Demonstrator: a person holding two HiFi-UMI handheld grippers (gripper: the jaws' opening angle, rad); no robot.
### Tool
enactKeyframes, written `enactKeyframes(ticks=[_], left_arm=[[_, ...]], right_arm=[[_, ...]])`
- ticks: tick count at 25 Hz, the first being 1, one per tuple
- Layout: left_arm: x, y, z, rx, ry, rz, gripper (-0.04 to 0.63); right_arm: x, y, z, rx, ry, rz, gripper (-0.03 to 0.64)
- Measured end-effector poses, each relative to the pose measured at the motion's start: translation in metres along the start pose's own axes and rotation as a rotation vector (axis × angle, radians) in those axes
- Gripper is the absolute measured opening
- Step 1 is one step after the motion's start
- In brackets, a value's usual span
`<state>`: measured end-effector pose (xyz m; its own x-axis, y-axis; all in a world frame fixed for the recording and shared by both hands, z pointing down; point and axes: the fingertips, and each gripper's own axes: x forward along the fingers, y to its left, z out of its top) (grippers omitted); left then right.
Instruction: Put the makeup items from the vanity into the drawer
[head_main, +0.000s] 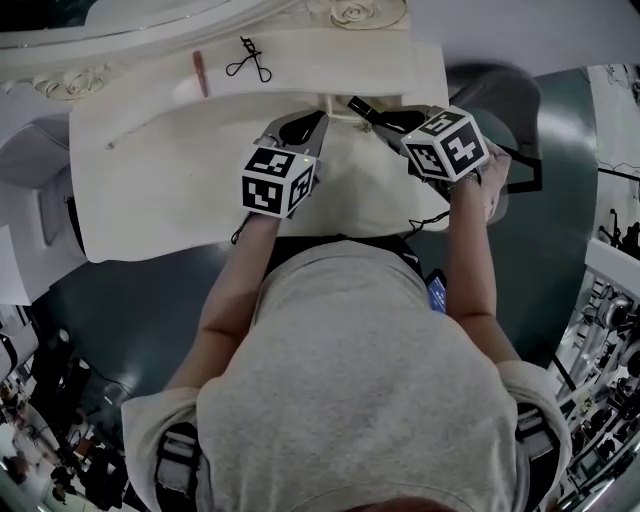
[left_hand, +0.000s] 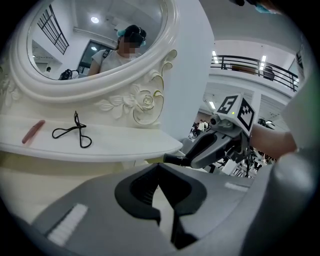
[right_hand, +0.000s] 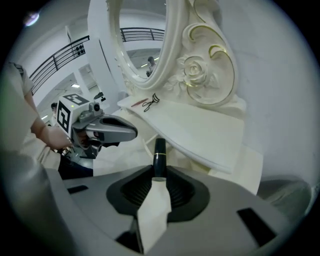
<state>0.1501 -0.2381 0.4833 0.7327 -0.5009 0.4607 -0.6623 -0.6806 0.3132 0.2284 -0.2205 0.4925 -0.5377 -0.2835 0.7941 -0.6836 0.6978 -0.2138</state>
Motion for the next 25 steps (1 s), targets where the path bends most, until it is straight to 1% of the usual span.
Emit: enactKeyframes(ticks=[2, 5, 7, 10, 13, 17, 20, 25], left_arm=[[0.001, -0.001, -0.001, 0.0, 0.003, -0.004, 0.009], [0.003, 0.0, -0.001, -0.006, 0.003, -0.002, 0.009], [0.003, 0.0, -0.001, -0.011, 0.003, 0.0, 0.009], [0.004, 0.0, 0.0, -0.004, 0.006, -0.006, 0.009], [0.004, 0.0, -0.001, -0.005, 0.008, -0.004, 0.009], [0.003, -0.001, -0.001, -0.009, 0.01, -0.003, 0.009], [0.004, -0.002, -0.002, -0.008, 0.013, -0.006, 0.009], [0.007, -0.008, -0.003, -0.009, 0.017, -0.024, 0.009]], right_arm=[[0.002, 0.001, 0.001, -0.002, 0.029, 0.035, 0.097], [0.005, 0.0, 0.005, -0.001, 0.052, 0.062, 0.097], [0.006, 0.001, 0.007, 0.015, 0.045, 0.086, 0.097], [0.007, -0.001, 0.009, 0.073, 0.016, 0.117, 0.097], [0.009, -0.009, 0.01, 0.131, -0.018, 0.086, 0.097], [0.008, -0.012, 0.012, 0.193, -0.099, 0.059, 0.097], [0.01, -0.014, 0.014, 0.206, -0.132, 0.022, 0.097], [0.012, -0.02, 0.015, 0.216, -0.147, -0.061, 0.097]])
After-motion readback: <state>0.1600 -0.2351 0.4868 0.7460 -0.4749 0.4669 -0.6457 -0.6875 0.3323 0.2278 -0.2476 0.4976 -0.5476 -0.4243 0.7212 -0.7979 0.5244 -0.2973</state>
